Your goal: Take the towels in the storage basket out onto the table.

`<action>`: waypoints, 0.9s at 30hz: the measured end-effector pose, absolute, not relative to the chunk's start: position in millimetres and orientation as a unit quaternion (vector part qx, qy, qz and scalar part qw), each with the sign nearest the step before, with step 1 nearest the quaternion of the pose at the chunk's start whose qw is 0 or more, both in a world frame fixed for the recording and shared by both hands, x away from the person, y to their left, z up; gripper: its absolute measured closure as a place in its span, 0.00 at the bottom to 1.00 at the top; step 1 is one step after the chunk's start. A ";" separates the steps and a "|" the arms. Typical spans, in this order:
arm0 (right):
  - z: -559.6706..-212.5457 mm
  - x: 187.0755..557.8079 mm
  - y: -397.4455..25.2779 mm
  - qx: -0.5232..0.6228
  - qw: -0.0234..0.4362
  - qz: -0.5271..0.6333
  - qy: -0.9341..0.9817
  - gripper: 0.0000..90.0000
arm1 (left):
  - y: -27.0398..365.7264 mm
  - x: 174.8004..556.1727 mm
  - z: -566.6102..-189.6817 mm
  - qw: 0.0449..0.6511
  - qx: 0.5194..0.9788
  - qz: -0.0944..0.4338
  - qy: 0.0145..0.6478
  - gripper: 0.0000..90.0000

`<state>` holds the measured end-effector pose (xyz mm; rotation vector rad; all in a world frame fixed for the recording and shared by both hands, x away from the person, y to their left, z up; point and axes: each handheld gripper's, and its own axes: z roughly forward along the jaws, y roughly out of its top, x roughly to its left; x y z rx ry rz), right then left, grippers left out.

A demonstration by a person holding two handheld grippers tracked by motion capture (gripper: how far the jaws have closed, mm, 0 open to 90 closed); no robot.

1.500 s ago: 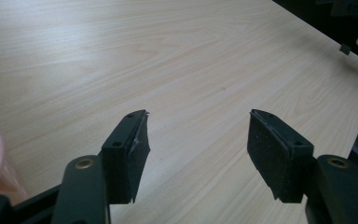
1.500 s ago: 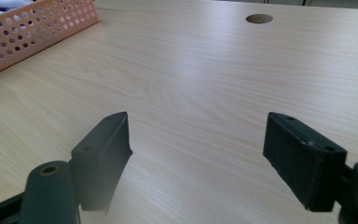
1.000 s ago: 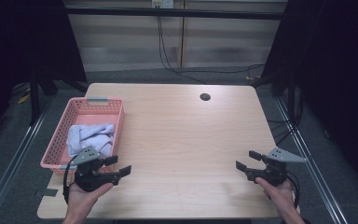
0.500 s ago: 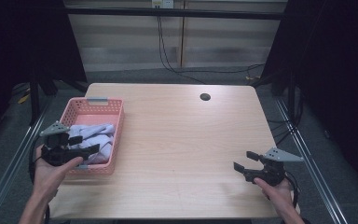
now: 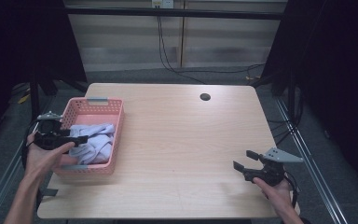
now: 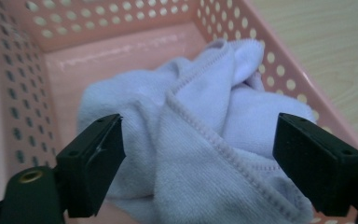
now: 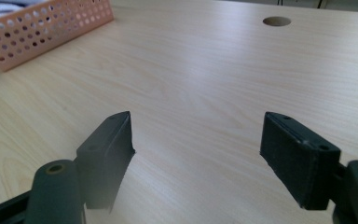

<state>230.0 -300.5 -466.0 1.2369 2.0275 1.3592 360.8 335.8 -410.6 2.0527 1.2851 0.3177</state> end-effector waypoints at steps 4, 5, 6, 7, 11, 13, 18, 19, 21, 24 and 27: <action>-465.6 229.6 -303.4 0.445 0.199 0.493 0.721 0.27 | 326.0 369.9 -422.0 0.312 0.801 0.085 0.504 0.17; -465.4 229.3 -302.8 0.444 0.197 0.493 0.721 0.27 | 326.0 369.9 -422.0 0.312 0.801 0.085 0.504 0.17; -465.4 229.4 -302.2 0.443 0.196 0.493 0.722 0.28 | 323.6 371.8 -424.6 0.301 0.806 0.078 0.504 0.17; -465.5 229.6 -301.5 0.444 0.198 0.491 0.723 0.28 | 318.4 374.5 -425.7 0.287 0.806 0.073 0.512 0.16; -466.3 230.2 -300.3 0.444 0.197 0.489 0.724 0.28 | 311.6 379.0 -425.7 0.289 0.813 0.050 0.503 0.00; -466.4 230.8 -300.2 0.444 0.193 0.491 0.725 0.28 | 305.1 381.7 -426.7 0.273 0.817 0.055 0.505 0.00; -466.6 231.1 -299.7 0.442 0.190 0.490 0.727 0.28 | 289.7 391.5 -434.7 0.211 0.836 0.055 0.503 0.00; -466.6 231.1 -299.7 0.442 0.191 0.490 0.727 0.28 | 287.1 392.9 -437.0 0.203 0.838 0.054 0.504 0.00; -466.6 231.0 -299.6 0.442 0.192 0.488 0.728 0.28 | 285.2 395.0 -439.5 0.193 0.840 0.051 0.504 0.00; -466.7 230.9 -299.6 0.439 0.190 0.488 0.730 0.28 | 280.3 400.4 -449.0 0.161 0.848 0.051 0.503 0.00; -466.4 230.3 -299.6 0.440 0.190 0.488 0.730 0.28 | 275.3 404.0 -453.8 0.135 0.850 0.051 0.506 0.00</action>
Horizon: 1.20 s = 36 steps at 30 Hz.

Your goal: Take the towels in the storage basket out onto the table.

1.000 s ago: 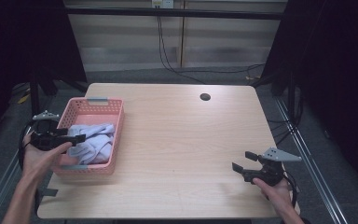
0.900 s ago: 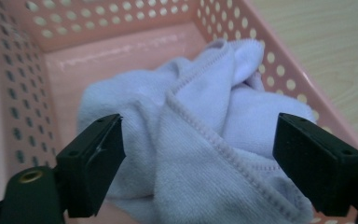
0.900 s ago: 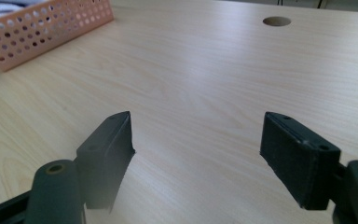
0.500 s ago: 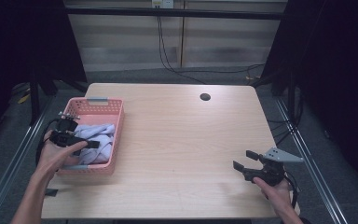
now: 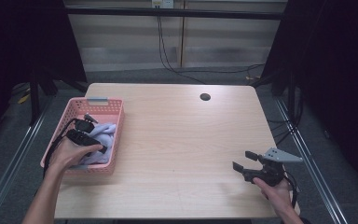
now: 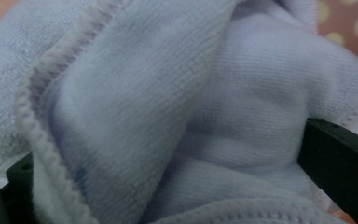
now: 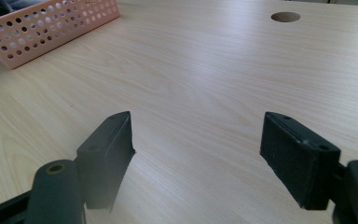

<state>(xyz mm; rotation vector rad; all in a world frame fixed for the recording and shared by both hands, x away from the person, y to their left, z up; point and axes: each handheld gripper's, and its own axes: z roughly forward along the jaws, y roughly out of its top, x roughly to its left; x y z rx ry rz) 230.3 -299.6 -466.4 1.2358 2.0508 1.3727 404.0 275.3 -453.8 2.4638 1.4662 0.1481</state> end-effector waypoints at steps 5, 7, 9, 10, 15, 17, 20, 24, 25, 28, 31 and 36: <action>-466.5 229.4 -299.6 0.437 0.186 0.490 0.731 0.28 | 273.3 413.0 -456.2 0.104 0.855 0.027 0.507 0.00; -466.5 229.3 -299.5 0.436 0.185 0.490 0.732 0.28 | 270.2 413.9 -458.0 0.096 0.858 0.027 0.503 0.02; -466.7 229.6 -299.3 0.437 0.184 0.490 0.732 0.28 | 267.4 416.6 -458.6 0.086 0.864 0.024 0.496 0.10; -466.8 229.9 -299.0 0.437 0.182 0.490 0.732 0.28 | 268.3 417.0 -457.2 0.090 0.863 0.019 0.496 0.15; -467.0 229.8 -297.6 0.436 0.181 0.489 0.733 0.28 | 272.8 415.7 -452.1 0.101 0.861 0.027 0.499 0.47; -466.7 229.7 -297.5 0.435 0.182 0.489 0.734 0.28 | 272.6 412.9 -449.6 0.105 0.866 0.042 0.486 0.55; -466.8 230.3 -297.4 0.436 0.182 0.488 0.734 0.28 | 272.0 410.0 -448.7 0.113 0.863 0.057 0.490 0.68; -466.6 230.8 -297.0 0.437 0.184 0.487 0.734 0.28 | 279.6 409.4 -445.9 0.132 0.860 0.053 0.491 0.74; -466.8 231.2 -297.0 0.437 0.184 0.486 0.734 0.28 | 281.2 409.3 -445.1 0.136 0.858 0.052 0.493 0.75; -466.9 232.3 -297.7 0.440 0.184 0.486 0.733 0.28 | 290.3 407.9 -440.9 0.159 0.852 0.047 0.496 0.77; -466.8 232.4 -297.6 0.442 0.186 0.484 0.732 0.28 | 295.5 405.9 -439.1 0.177 0.845 0.043 0.503 0.77; -467.1 232.2 -297.1 0.442 0.184 0.484 0.732 0.28 | 309.3 399.5 -429.0 0.203 0.839 0.042 0.504 0.77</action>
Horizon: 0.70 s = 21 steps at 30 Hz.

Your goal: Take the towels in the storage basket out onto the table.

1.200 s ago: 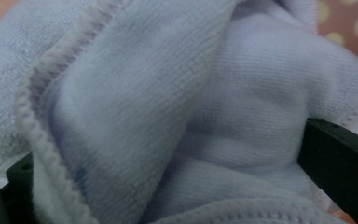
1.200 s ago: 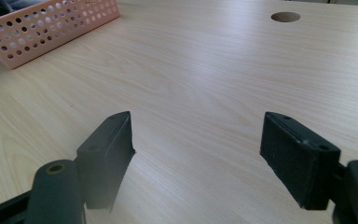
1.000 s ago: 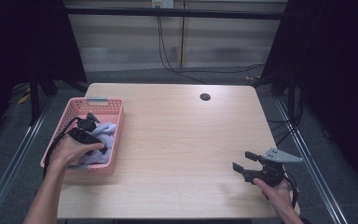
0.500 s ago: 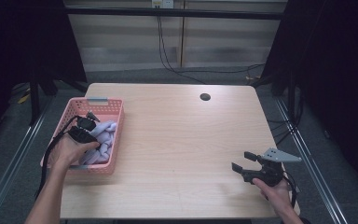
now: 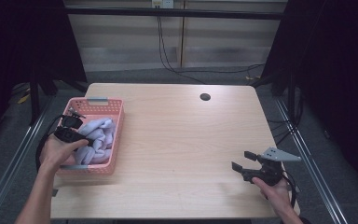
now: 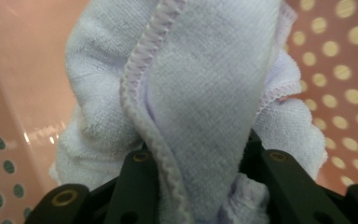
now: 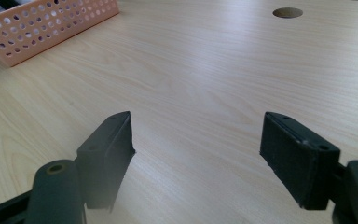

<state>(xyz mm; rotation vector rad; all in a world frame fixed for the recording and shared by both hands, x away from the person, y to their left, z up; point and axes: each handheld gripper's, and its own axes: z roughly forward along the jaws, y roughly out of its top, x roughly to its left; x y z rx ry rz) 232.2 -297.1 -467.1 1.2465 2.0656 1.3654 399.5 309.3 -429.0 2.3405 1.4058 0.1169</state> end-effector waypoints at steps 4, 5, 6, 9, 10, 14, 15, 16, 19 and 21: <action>-467.2 232.4 -297.0 0.441 0.184 0.484 0.733 0.28 | 315.4 396.5 -418.3 0.226 0.832 0.048 0.505 0.77; -467.2 232.5 -297.0 0.441 0.184 0.484 0.733 0.28 | 315.9 395.7 -414.8 0.229 0.830 0.053 0.506 0.77; -467.4 232.8 -296.9 0.441 0.184 0.484 0.733 0.28 | 317.0 395.4 -411.1 0.233 0.831 0.051 0.503 0.77; -467.2 232.6 -296.8 0.440 0.183 0.485 0.733 0.28 | 319.3 393.6 -402.1 0.254 0.826 0.049 0.500 0.77; -467.2 232.6 -296.8 0.440 0.183 0.484 0.733 0.28 | 320.4 393.0 -399.5 0.264 0.823 0.049 0.500 0.77; -467.2 232.5 -296.6 0.440 0.183 0.485 0.733 0.28 | 324.5 391.2 -390.8 0.289 0.817 0.046 0.497 0.77; -467.2 232.5 -296.6 0.440 0.183 0.485 0.733 0.28 | 325.1 391.0 -389.3 0.295 0.813 0.045 0.500 0.77; -467.1 232.4 -296.7 0.440 0.182 0.485 0.733 0.28 | 326.7 390.5 -387.3 0.301 0.812 0.043 0.497 0.77; -467.2 232.3 -296.7 0.440 0.183 0.484 0.733 0.28 | 330.9 388.1 -382.1 0.318 0.804 0.049 0.499 0.77; -467.3 232.4 -296.6 0.440 0.182 0.485 0.734 0.28 | 333.3 386.8 -379.6 0.325 0.801 0.050 0.500 0.77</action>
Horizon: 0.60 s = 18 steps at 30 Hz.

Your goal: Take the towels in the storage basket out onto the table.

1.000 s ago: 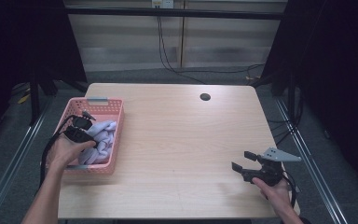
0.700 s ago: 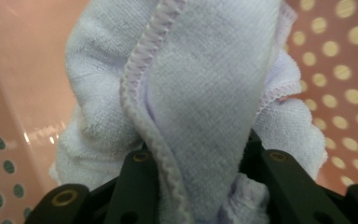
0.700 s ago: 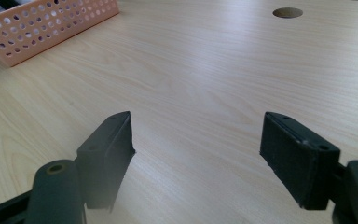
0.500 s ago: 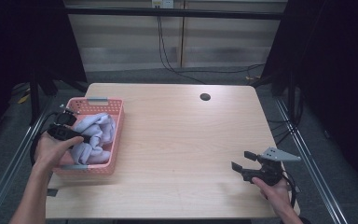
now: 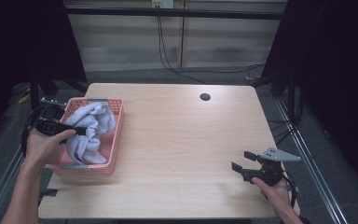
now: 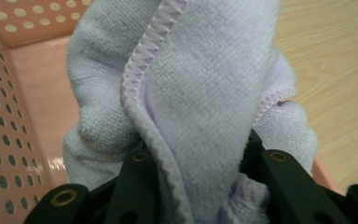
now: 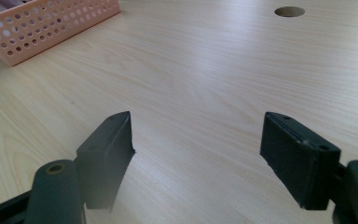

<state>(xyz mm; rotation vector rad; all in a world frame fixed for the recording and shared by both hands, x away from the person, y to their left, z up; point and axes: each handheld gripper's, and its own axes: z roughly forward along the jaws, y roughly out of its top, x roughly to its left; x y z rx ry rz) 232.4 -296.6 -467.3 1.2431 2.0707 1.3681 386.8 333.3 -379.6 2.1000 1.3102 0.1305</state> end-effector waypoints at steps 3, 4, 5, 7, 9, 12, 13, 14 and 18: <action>-467.4 232.5 -296.1 0.442 0.181 0.482 0.735 0.28 | 337.2 385.3 -376.0 0.344 0.795 0.040 0.499 0.77; -467.4 232.5 -296.1 0.442 0.181 0.482 0.735 0.28 | 337.2 385.3 -376.0 0.344 0.795 0.040 0.499 0.77; -467.2 232.5 -295.8 0.441 0.182 0.483 0.734 0.28 | 337.9 385.0 -373.8 0.354 0.789 0.038 0.501 0.77; -467.3 232.6 -295.7 0.441 0.181 0.483 0.734 0.28 | 338.5 385.2 -372.2 0.354 0.790 0.037 0.499 0.76; -467.1 232.6 -295.8 0.442 0.182 0.484 0.733 0.28 | 337.6 385.0 -369.3 0.355 0.789 0.042 0.500 0.76; -467.1 232.7 -295.8 0.441 0.181 0.484 0.733 0.28 | 337.0 385.1 -365.0 0.365 0.787 0.043 0.496 0.76; -467.1 232.7 -295.8 0.441 0.181 0.484 0.733 0.28 | 337.0 385.2 -363.4 0.368 0.786 0.043 0.494 0.76; -467.2 232.6 -295.7 0.440 0.182 0.483 0.735 0.28 | 336.3 385.6 -360.6 0.372 0.787 0.042 0.490 0.76; -467.0 232.6 -296.2 0.441 0.181 0.485 0.733 0.28 | 336.2 385.0 -354.5 0.380 0.787 0.044 0.484 0.76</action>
